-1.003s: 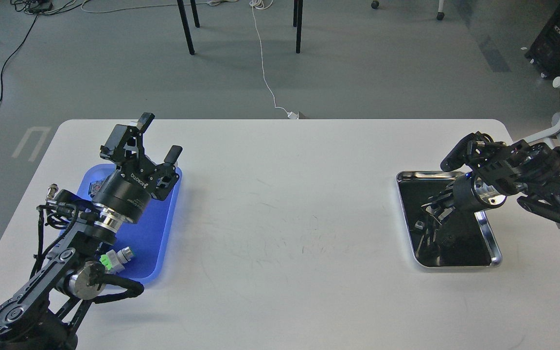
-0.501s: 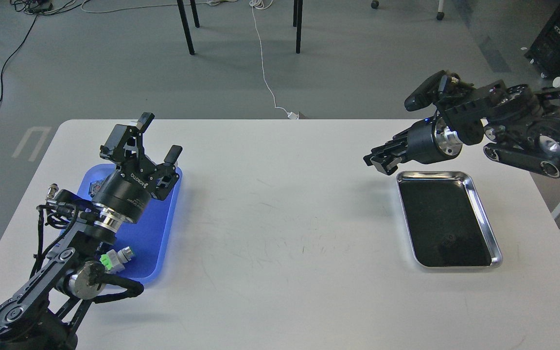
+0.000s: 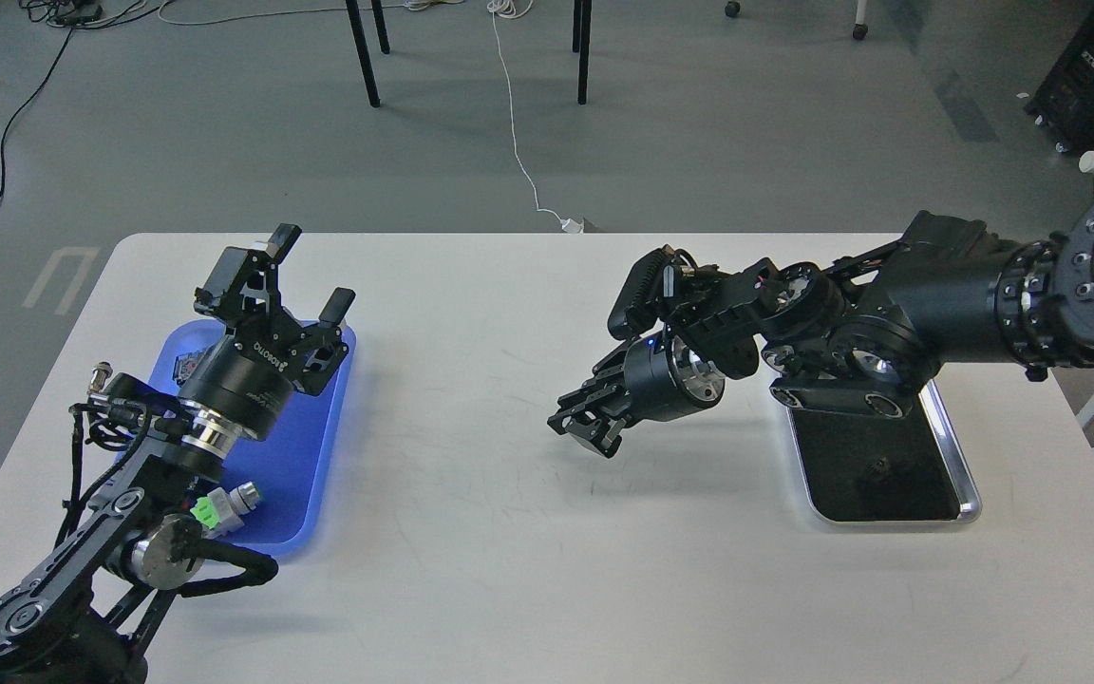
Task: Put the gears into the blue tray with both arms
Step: 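Carry the black part with the right gripper toward the table center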
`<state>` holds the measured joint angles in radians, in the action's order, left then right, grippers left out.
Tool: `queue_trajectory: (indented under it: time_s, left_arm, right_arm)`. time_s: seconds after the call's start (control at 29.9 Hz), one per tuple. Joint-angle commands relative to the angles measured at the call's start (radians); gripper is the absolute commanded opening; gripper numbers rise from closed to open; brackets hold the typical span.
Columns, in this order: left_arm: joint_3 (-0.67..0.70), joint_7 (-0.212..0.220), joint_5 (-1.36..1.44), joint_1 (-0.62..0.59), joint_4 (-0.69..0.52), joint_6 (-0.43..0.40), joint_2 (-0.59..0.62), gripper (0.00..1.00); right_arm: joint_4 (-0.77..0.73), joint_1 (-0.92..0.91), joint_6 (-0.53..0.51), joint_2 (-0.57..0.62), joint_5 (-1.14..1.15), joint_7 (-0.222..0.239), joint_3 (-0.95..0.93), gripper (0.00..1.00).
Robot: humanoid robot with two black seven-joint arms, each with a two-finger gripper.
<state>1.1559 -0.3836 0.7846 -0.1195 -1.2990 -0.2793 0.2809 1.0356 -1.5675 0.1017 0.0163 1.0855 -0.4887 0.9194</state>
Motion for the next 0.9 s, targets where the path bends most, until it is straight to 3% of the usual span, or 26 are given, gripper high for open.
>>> queue_trajectory:
  time_s: [0.0, 0.2, 0.87]
  left_arm:
    - [0.002, 0.002, 0.001, 0.011, -0.006, 0.000, 0.001, 0.98]
    - [0.002, 0.002, 0.001, 0.012, -0.013, 0.002, 0.007, 0.98]
    - [0.004, 0.002, 0.001, 0.024, -0.014, 0.000, 0.007, 0.98]
  right_arm:
    - [0.000, 0.027, 0.045, -0.016, -0.007, 0.000, 0.022, 0.14]
    - [0.000, 0.058, 0.096, -0.016, -0.007, 0.000, 0.041, 0.14]
    - [-0.029, 0.098, 0.115, -0.016, -0.036, 0.000, 0.088, 0.16]
